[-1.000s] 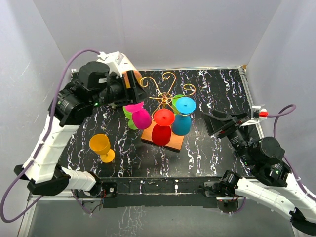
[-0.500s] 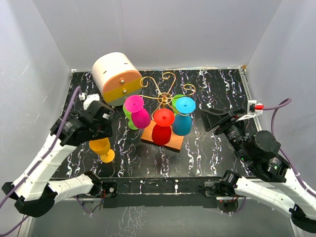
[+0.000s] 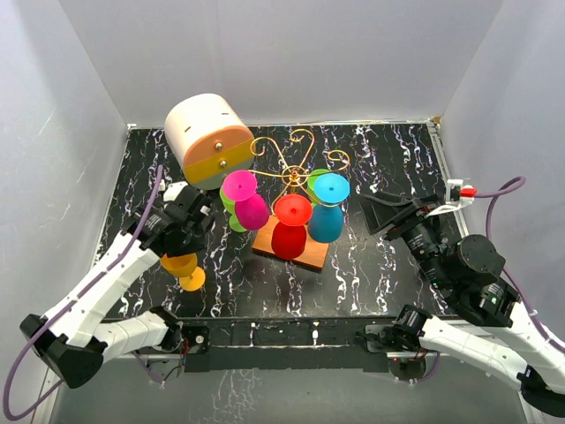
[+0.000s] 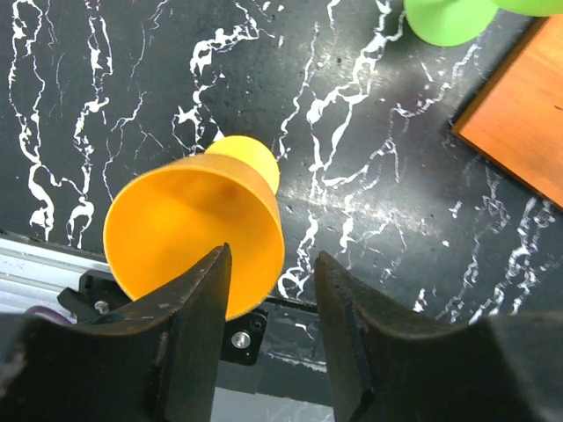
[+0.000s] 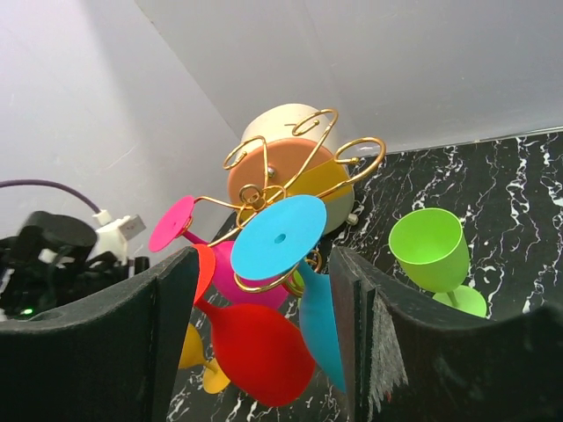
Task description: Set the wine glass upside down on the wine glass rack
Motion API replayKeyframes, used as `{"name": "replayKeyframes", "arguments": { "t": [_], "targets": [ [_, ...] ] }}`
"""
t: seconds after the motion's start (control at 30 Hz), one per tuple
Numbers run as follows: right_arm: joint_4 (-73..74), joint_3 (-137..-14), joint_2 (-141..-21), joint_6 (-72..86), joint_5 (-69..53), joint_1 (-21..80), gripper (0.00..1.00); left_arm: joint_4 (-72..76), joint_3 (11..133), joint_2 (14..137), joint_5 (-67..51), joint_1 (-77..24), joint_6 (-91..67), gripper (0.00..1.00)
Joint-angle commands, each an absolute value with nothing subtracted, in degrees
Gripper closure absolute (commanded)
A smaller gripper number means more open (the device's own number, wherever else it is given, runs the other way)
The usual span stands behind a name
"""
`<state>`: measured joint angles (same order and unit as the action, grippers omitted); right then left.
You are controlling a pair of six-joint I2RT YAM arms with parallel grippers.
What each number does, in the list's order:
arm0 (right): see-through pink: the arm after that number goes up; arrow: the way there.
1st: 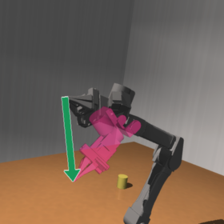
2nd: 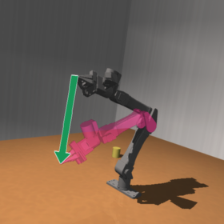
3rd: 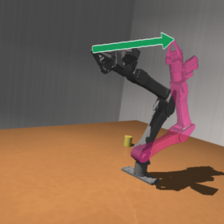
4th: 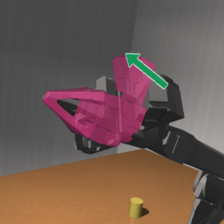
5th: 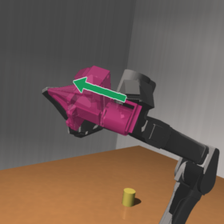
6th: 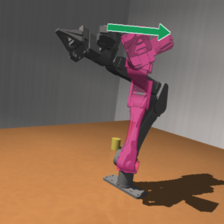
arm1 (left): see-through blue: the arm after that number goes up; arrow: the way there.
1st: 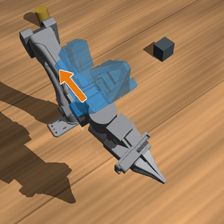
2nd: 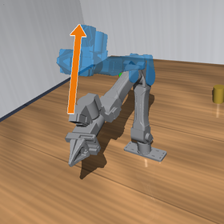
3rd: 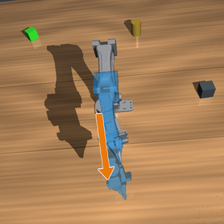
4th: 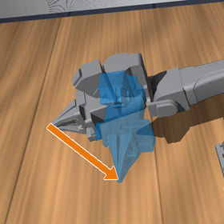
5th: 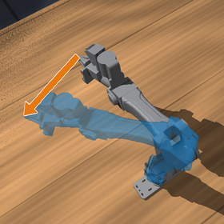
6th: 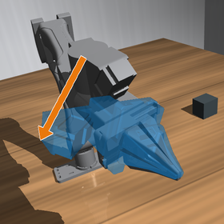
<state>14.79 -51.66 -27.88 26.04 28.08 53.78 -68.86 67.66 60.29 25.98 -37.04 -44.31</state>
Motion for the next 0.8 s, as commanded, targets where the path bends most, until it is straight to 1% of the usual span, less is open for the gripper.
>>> {"name": "replayKeyframes", "arguments": {
  "t": [0.0, 0.1, 0.17, 0.37, 0.5, 0.63, 0.77],
  "targets": [
    [11.3, -51.9, -26.1, 26.3, 27.6, 53.8, 0.41, -65.8, 64.3, 61.4, 24.9, -32.3, -42.7, 0.61],
    [11.3, -51.5, -25.8, 26.3, 27.8, 53.8, 0.41, -63.9, 62.4, 61.1, 23.6, -30.4, -42.2, 0.63],
    [10.8, -51.0, -25.7, 26.4, 27.6, 53.8, 0.41, -62.2, 61.0, 60.8, 20.6, -29.6, -41.6, 0.64],
    [8.8, -49.7, -25.9, 26.6, 27.0, 53.9, 0.41, -60.4, 59.3, 59.2, 19.1, -28.9, -42.1, 0.75],
    [8.2, -50.1, -26.2, 27.1, 26.2, 53.9, 0.39, -60.0, 58.4, 58.5, 19.1, -28.7, -42.2, 0.84],
    [7.2, -50.5, -26.5, 27.7, 25.6, 53.8, 0.39, -60.2, 58.4, 57.8, 21.7, -28.7, -42.5, 0.99],
    [6.1, -51.3, -27.5, 28.3, 24.9, 53.8, 0.39, -60.2, 61.4, 56.2, 24.9, -28.7, -41.5, 1.0]
  ]
}}
